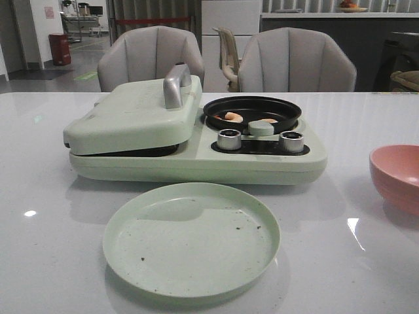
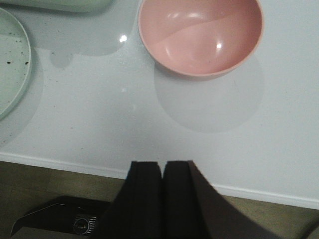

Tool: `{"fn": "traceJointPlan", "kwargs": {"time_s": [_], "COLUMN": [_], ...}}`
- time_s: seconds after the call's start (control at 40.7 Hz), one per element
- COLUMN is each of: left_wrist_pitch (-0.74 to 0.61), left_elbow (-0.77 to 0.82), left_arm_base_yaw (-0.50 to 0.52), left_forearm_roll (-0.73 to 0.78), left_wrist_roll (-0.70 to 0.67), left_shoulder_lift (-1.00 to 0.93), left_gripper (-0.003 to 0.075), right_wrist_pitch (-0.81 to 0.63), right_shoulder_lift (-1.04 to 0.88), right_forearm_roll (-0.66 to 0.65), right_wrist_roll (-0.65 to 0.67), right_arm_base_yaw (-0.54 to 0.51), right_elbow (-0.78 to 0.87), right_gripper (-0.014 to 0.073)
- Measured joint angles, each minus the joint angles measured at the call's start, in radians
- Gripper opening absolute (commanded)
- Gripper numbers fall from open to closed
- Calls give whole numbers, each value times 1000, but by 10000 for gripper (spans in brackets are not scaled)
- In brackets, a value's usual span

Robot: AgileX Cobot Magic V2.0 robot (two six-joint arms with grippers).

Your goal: Make breakfast with bread and shrimp

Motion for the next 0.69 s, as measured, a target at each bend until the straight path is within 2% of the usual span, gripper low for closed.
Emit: {"fn": "traceJointPlan", "kwargs": {"time_s": [0.221, 0.418, 0.688], "left_wrist_pitch": [-232, -378, -552], "left_elbow": [219, 430, 663], "left_arm_base_yaw": [150, 264, 336], "left_forearm_roll": [-4, -8, -10], "left_wrist_roll": [0, 0, 0], "left_shoulder_lift": [-182, -386, -618], "left_gripper": [100, 100, 100], "right_wrist_pitch": [0, 0, 0], "right_shoulder_lift": [0, 0, 0], "right_forearm_roll": [0, 0, 0], "right_wrist_roll": [0, 0, 0], "right_arm_base_yaw": [0, 0, 0], "right_elbow": [0, 0, 0], "right_gripper": [44, 44, 44]}}
